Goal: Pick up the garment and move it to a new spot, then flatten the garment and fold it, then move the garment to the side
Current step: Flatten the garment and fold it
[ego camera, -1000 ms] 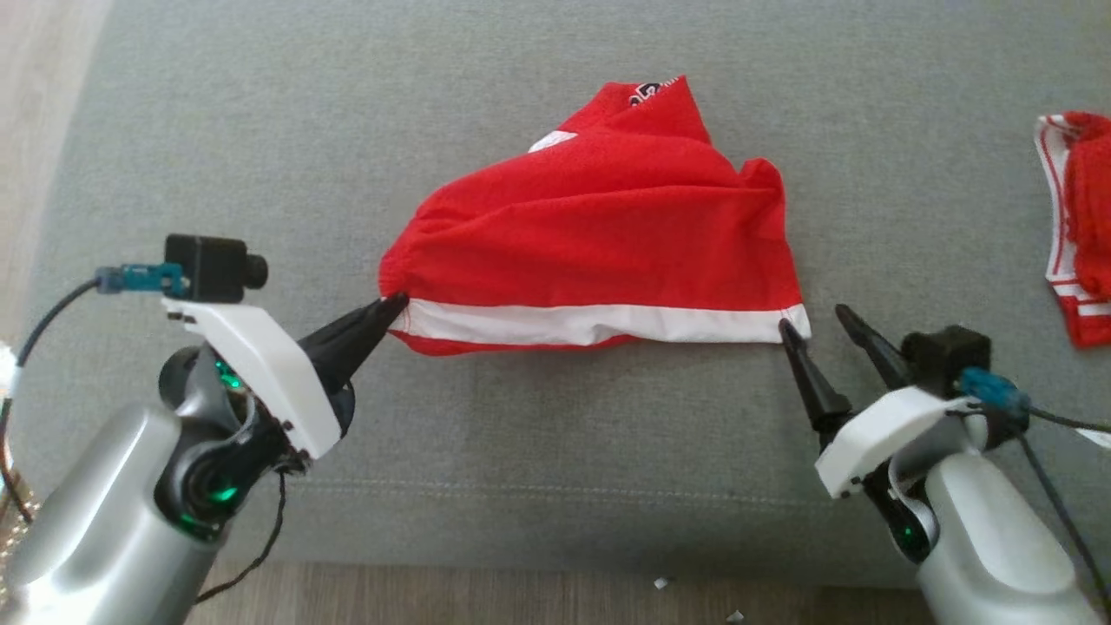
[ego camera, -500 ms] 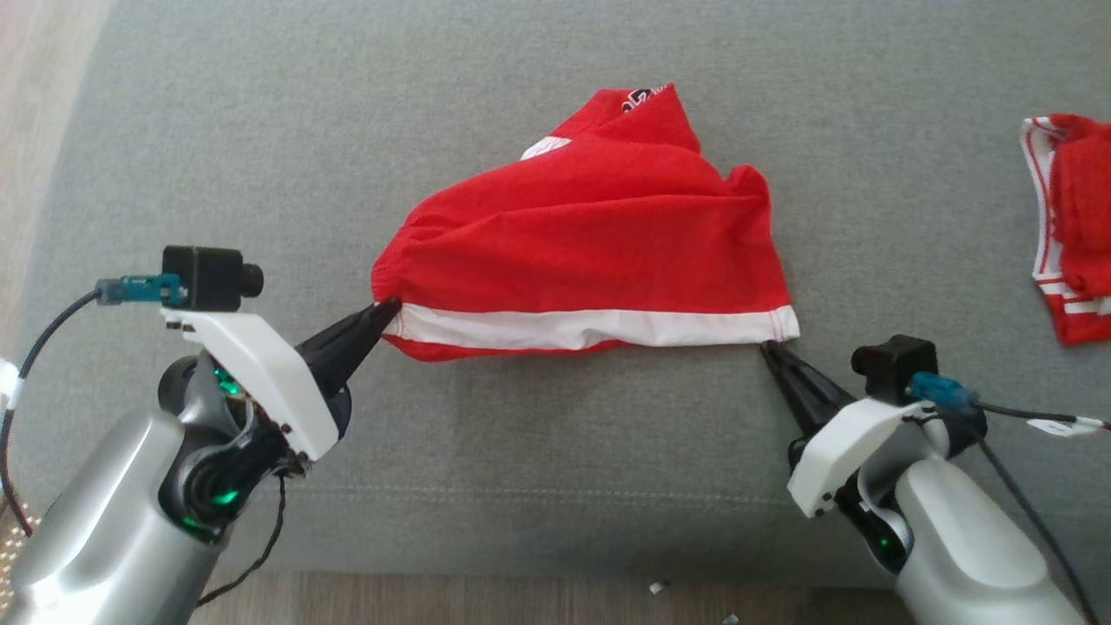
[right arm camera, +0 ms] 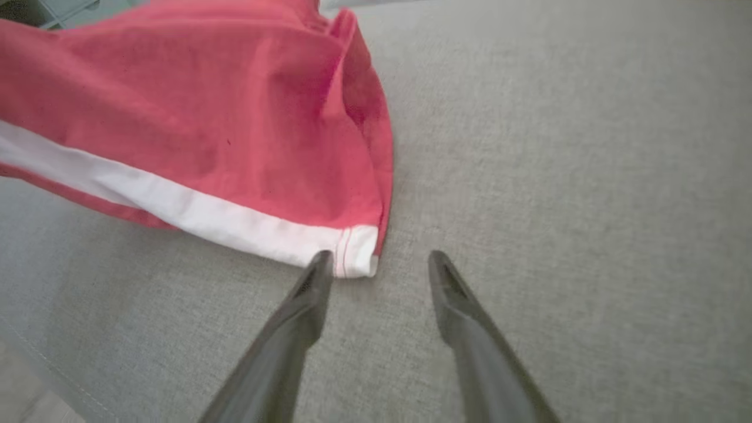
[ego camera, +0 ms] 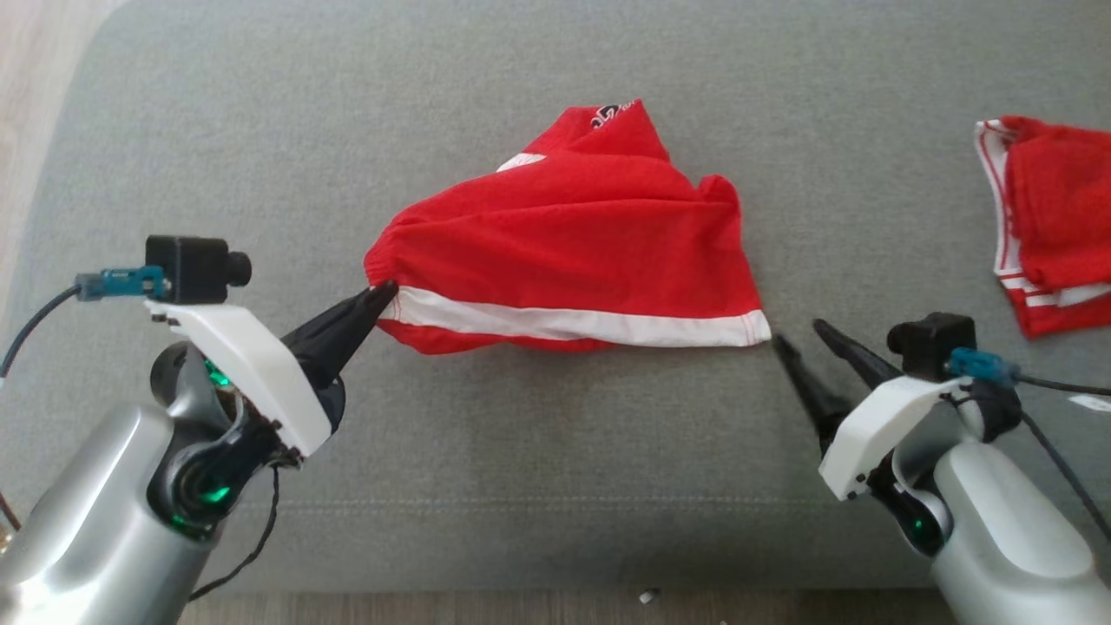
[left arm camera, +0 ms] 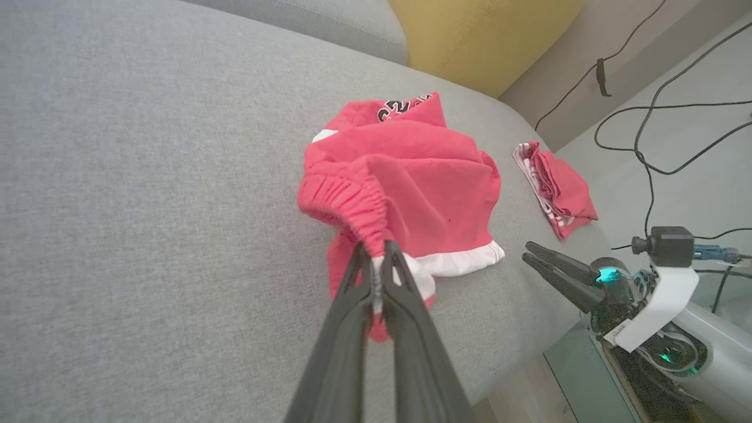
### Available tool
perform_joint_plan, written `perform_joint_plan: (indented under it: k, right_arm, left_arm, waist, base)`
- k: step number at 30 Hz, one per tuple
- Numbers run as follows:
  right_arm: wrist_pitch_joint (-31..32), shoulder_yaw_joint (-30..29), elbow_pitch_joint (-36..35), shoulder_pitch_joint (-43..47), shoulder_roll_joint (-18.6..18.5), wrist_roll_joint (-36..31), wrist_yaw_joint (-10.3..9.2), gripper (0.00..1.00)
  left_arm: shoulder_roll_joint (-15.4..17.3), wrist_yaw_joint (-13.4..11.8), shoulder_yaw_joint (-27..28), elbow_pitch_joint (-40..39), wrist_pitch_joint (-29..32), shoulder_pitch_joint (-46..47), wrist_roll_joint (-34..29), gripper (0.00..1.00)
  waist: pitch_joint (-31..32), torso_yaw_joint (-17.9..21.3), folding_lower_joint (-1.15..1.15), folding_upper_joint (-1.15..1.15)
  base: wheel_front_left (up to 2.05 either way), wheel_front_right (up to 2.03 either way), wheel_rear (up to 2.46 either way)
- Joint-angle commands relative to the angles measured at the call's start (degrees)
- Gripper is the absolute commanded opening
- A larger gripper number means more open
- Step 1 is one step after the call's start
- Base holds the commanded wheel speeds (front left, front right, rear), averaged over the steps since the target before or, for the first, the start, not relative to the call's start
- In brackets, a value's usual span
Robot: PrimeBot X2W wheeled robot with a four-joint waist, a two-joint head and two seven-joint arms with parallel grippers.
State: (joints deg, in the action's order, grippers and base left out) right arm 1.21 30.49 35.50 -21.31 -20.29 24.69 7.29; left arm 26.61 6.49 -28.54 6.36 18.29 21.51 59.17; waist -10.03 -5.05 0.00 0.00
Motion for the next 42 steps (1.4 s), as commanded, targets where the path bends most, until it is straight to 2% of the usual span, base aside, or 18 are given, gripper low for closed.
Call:
perform_joint_plan:
  k: [1,7,8,10,11,12,13,18,23,27,30,33,37,39,42]
  right_arm:
    - [0.38,0.79,-0.66,-1.03,0.2,0.58,0.2,1.0]
    - [-0.5,0.91,4.69,-2.16,2.24,1.34,0.2,1.0]
    - [-0.74,1.26,6.51,-2.6,2.71,1.61,0.2,0.94]
    - [-1.36,1.34,8.1,-3.38,3.1,1.69,0.2,0.67]
    - [-1.83,1.34,8.78,-3.82,3.28,1.62,0.2,0.46]
    - [-2.44,1.57,9.26,-4.22,3.42,1.45,0.2,0.38]
    - [-2.86,1.86,9.74,-4.48,3.61,1.52,0.2,0.0]
    - [-3.59,3.9,10.52,-5.11,3.91,2.76,0.2,0.0]
    - [-3.09,6.59,9.36,-5.22,2.28,5.52,0.2,0.0]
    - [-4.5,5.51,5.34,-6.3,-0.24,8.92,0.2,0.0]
    - [-4.53,2.96,-0.27,-8.6,-3.19,12.16,0.2,0.0]
    - [-3.32,-1.05,-7.0,-13.16,-7.42,14.08,0.2,0.0]
    - [0.31,-6.77,-13.18,-22.72,-11.2,13.0,0.2,0.0]
    - [2.45,-8.96,-13.73,-28.81,-11.05,11.43,0.2,0.0]
    - [4.44,-11.13,-11.85,-38.56,-8.55,8.9,0.2,0.0]
  left_arm:
    - [1.94,-0.12,3.16,-1.71,-0.34,2.88,0.03,0.0]
    - [0.63,0.08,2.24,-0.67,-0.58,4.08,0.06,0.0]
    - [0.33,0.19,2.17,-0.1,-0.86,4.56,0.25,0.0]
    - [0.12,0.32,2.04,0.46,-1.14,4.95,0.43,0.0]
    - [0.03,0.38,1.94,0.69,-1.25,5.08,0.51,0.0]
    - [-0.03,0.43,1.82,0.91,-1.32,5.19,0.57,0.0]
    - [-0.08,0.47,1.7,1.1,-1.39,5.27,0.63,0.0]
    - [-0.19,0.61,1.46,1.83,-1.84,5.41,0.97,0.0]
    - [-0.22,0.74,1.24,2.17,-2.7,5.61,1.24,0.0]
    - [-0.1,0.87,1.06,0.75,-3.58,6.58,1.72,0.0]
    - [-0.76,0.94,1.58,-2.24,-3.09,9.05,4.66,0.0]
    - [-0.62,0.97,2.65,-5.72,-1.4,14.1,7.42,0.0]
    - [0.25,0.74,3.92,-6.29,1.22,24.3,6.71,0.0]
    - [-0.08,0.34,4.0,-4.48,1.85,30.73,4.55,0.0]
    - [-1.29,0.31,3.14,-0.26,0.55,41.14,-1.11,0.0]
  waist:
    - [-0.66,-0.61,0.0,0.0]
    - [-1.59,-2.78,0.0,0.0]
    - [-1.58,-3.38,0.0,0.0]
    - [-1.57,-3.72,0.0,0.0]
    - [-1.54,-3.83,0.0,0.0]
    - [-1.5,-3.92,0.0,0.0]
    - [-1.43,-3.96,0.0,0.0]
    - [-0.91,-3.87,0.0,0.0]
    - [-0.32,-3.47,0.0,0.0]
    - [0.34,-2.71,0.0,0.0]
    - [0.65,-1.77,0.0,0.0]
    - [0.35,-0.26,0.0,0.0]
    - [-2.08,2.44,0.0,0.0]
    - [-4.12,3.94,0.0,0.0]
    - [-7.91,6.32,0.0,0.0]
  base:
    - [0.0,0.0,0.0]
    - [0.0,0.0,0.0]
    - [0.0,0.0,0.0]
    - [0.0,0.0,0.0]
    - [0.0,0.0,0.0]
    - [0.0,0.0,0.0]
    - [0.0,0.0,0.0]
    - [0.0,0.0,0.0]
    - [0.0,0.0,0.0]
    - [0.0,0.0,0.0]
    - [0.0,0.0,0.0]
    - [0.0,0.0,0.0]
    - [0.0,0.0,0.0]
    - [0.0,0.0,0.0]
    - [0.0,0.0,0.0]
